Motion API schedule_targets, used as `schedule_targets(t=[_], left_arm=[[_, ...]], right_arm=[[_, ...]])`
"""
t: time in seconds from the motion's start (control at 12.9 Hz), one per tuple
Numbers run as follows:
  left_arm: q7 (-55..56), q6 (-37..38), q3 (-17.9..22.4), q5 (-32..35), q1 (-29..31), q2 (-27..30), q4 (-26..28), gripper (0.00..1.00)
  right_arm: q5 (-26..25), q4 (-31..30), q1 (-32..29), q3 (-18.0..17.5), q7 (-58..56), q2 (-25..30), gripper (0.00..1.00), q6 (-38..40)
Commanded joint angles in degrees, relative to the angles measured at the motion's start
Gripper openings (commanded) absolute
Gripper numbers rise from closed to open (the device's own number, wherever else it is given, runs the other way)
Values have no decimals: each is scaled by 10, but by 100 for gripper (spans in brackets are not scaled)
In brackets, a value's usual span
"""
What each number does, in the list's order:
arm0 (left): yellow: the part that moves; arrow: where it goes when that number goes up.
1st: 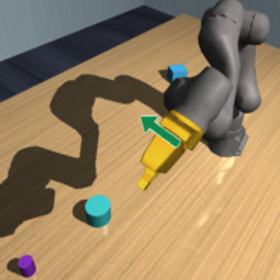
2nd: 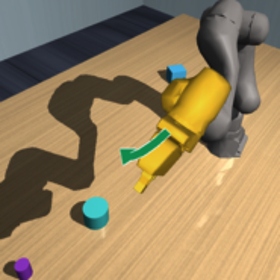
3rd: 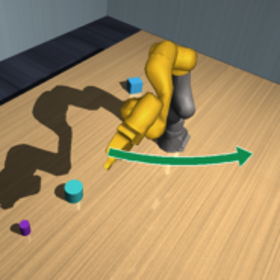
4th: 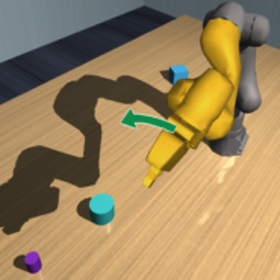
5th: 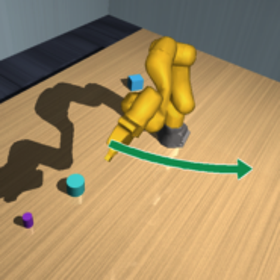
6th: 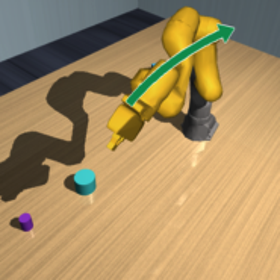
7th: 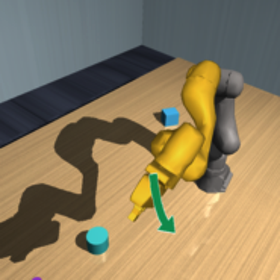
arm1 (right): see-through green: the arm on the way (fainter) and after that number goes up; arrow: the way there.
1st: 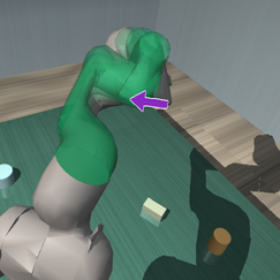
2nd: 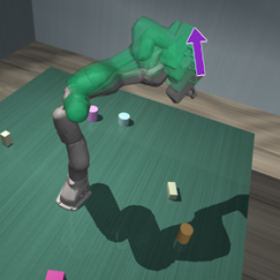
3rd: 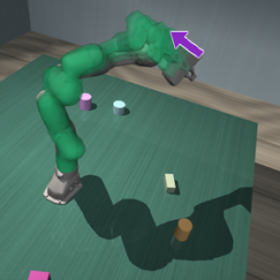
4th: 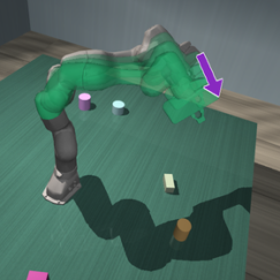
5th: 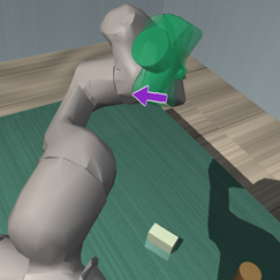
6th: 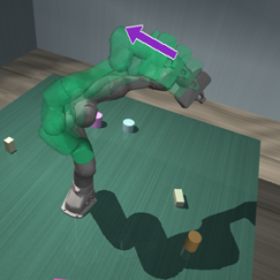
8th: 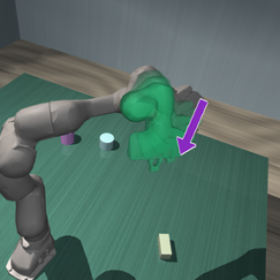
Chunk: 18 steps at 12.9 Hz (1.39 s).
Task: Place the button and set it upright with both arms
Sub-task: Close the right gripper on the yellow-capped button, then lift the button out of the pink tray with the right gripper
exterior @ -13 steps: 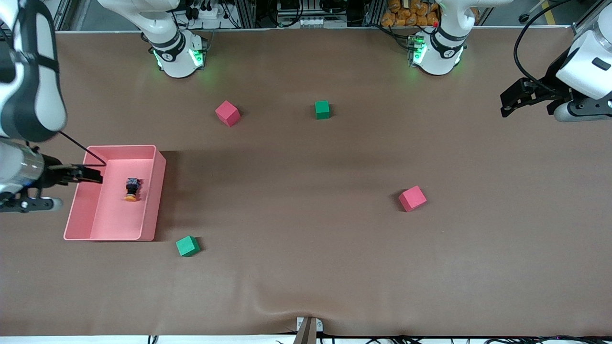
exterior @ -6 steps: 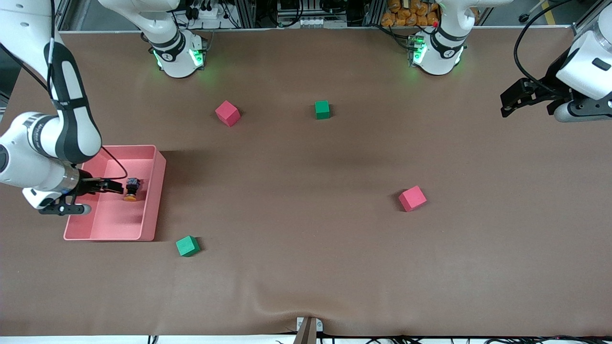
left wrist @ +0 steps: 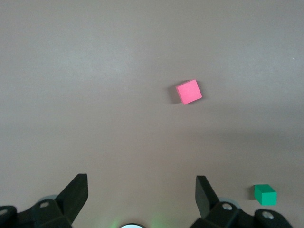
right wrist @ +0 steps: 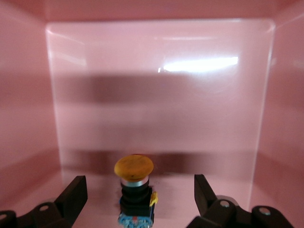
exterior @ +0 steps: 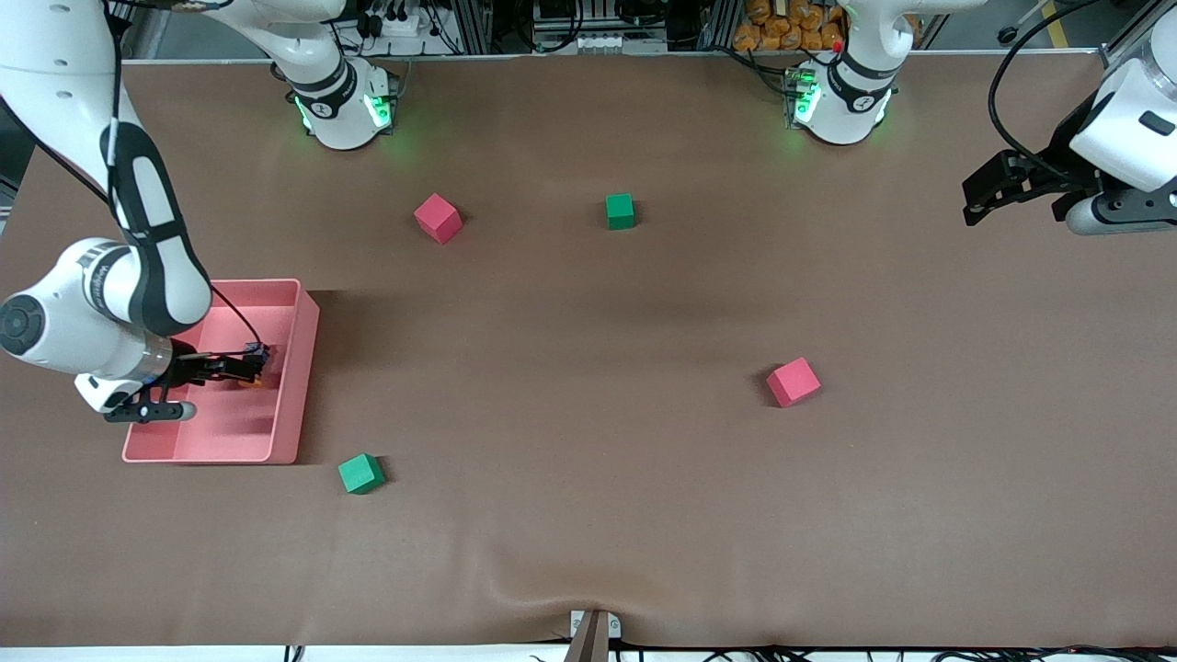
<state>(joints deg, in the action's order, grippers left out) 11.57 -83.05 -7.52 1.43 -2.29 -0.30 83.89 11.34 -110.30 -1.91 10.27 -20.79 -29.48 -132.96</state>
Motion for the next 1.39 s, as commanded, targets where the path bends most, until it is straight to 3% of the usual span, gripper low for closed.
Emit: schedule_targets(t=[0.0,0.15,0.23,0.31,0.62,0.85,1.08,1.31], left_arm=[[-4,1,-1,-5,3,5,-2,100],[-2,1,-1,-5,3,5,-2,100],[-2,1,-1,-5,3,5,-2,100],[-2,1,-1,-5,3,5,-2,100],[-1,1,-1,-5,4,5,-2,100],[4,2,-1,-5,4,6,-2,100],[3,2,0,-5,4,5,-1,100],[6,2,0,-5,3,5,-2,100]], right_arm=[[20,9,0,-1,-22,-29,100,-25],[20,9,0,-1,-22,-44,100,-41],[20,9,0,-1,-22,-48,79,-42],[20,9,1,-1,-18,-48,43,-40],[40,18,1,-2,-19,-52,0,-30],[39,60,-1,0,-22,-47,0,40],[39,173,1,18,-13,-45,0,206],[39,285,29,16,86,-46,0,340]])
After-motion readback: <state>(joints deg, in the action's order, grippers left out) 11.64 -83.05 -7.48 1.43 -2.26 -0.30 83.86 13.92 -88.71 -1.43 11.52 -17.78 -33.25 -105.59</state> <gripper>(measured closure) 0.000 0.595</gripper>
